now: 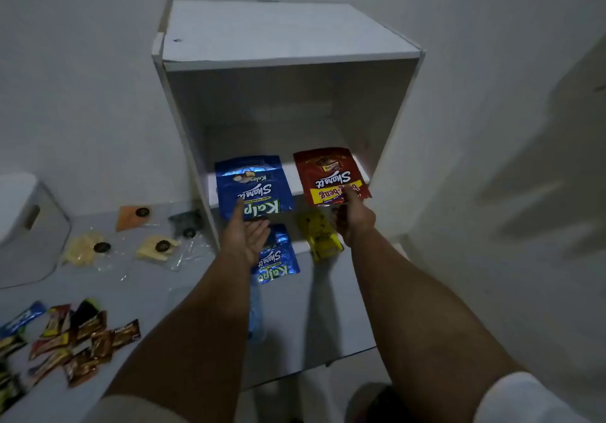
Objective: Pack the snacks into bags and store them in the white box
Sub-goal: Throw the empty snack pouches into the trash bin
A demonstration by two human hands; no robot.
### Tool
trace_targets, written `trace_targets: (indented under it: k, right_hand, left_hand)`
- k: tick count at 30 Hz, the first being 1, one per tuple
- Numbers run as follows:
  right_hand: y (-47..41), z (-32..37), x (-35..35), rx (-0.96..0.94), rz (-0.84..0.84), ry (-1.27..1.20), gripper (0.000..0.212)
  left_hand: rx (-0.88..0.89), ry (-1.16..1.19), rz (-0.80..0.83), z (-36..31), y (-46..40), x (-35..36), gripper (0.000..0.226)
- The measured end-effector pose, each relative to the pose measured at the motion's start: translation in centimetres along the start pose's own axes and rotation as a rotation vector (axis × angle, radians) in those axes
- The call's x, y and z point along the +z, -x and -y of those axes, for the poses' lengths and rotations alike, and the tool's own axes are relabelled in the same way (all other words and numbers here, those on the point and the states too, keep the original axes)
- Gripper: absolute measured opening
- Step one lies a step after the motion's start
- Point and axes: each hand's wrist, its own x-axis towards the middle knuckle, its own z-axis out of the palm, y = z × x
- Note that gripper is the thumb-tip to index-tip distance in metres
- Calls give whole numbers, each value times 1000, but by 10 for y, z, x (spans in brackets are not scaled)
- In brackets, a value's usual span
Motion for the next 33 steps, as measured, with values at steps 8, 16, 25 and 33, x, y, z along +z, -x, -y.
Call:
trace_targets:
  k: [8,16,25,33]
  right_hand:
    - [1,11,1,18,60,-151,27]
    - [57,0,-36,-56,-59,-270,5]
    - [162,-64,-113,-167,-318,-318,15]
    - [242,-185,-208,-75,-682,2,21]
  left_hand:
    - [-21,30,-57,-11,-5,9,38]
    - [103,-201,-12,-4,25,-10,19]
    - [185,-748,294,23,58,-57,6]
    - [181,-1268,512,103,78,-119,18]
